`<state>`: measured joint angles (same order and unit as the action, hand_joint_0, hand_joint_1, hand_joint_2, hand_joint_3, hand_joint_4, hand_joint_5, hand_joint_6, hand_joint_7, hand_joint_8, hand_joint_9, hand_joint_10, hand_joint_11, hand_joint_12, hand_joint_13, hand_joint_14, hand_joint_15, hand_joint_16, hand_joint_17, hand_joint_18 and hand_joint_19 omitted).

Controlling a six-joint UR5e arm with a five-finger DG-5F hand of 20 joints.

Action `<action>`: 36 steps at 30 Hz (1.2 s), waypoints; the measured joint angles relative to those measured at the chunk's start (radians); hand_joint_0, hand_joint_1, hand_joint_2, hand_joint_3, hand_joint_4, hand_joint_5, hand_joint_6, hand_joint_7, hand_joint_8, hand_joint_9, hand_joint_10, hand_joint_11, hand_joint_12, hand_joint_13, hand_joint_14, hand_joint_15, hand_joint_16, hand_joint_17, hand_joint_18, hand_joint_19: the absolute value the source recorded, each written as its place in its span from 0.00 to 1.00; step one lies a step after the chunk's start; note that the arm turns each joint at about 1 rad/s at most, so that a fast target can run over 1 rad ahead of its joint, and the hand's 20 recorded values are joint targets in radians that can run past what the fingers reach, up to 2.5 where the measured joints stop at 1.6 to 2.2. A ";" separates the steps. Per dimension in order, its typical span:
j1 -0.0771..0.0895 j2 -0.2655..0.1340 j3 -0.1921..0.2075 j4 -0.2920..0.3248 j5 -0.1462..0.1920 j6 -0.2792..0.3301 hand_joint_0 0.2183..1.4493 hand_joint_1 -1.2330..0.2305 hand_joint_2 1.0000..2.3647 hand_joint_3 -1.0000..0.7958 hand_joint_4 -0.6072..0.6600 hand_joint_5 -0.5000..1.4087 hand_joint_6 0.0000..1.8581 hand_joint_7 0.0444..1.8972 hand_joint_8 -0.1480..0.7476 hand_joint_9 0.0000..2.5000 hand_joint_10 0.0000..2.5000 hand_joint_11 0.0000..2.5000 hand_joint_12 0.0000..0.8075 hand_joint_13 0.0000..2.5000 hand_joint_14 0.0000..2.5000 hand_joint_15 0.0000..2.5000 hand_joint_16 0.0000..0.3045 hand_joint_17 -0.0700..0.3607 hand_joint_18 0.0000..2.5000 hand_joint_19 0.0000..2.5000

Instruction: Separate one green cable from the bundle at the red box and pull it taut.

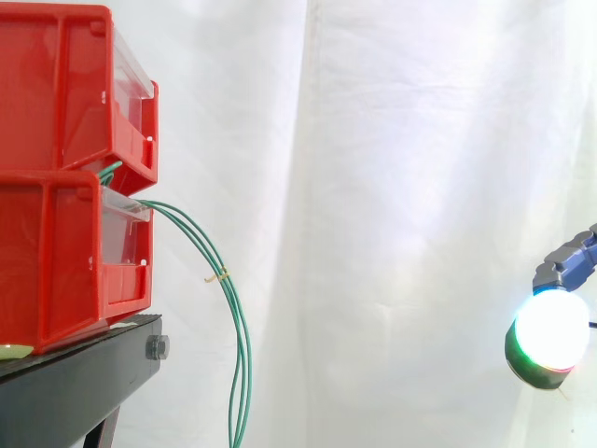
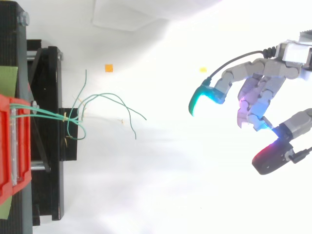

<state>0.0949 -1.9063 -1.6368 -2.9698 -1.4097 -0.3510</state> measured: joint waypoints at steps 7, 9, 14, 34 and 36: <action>0.000 0.000 0.000 0.000 0.000 0.000 0.29 0.34 0.00 0.28 0.62 0.17 0.27 0.37 0.44 0.47 0.01 0.48 0.44 0.39 0.01 0.27 0.13 0.38 0.24 0.28; 0.000 0.000 0.000 0.000 0.000 0.000 0.29 0.34 0.00 0.28 0.62 0.17 0.27 0.37 0.44 0.47 0.00 0.48 0.43 0.39 0.01 0.27 0.14 0.38 0.24 0.28; 0.000 0.000 0.000 0.000 0.000 0.000 0.29 0.34 0.00 0.28 0.63 0.17 0.27 0.37 0.44 0.48 0.01 0.48 0.44 0.40 0.01 0.27 0.14 0.38 0.24 0.28; 0.000 0.000 0.000 0.000 0.000 0.000 0.30 0.34 0.00 0.28 0.62 0.17 0.27 0.36 0.43 0.42 0.01 0.34 0.44 0.40 0.01 0.25 0.13 0.37 0.25 0.28; 0.000 0.000 0.000 0.000 0.000 0.001 0.30 0.34 0.00 0.28 0.62 0.17 0.27 0.36 0.44 0.42 0.01 0.33 0.44 0.40 0.01 0.25 0.13 0.37 0.25 0.28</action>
<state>0.0950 -1.9063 -1.6367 -2.9698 -1.4097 -0.3503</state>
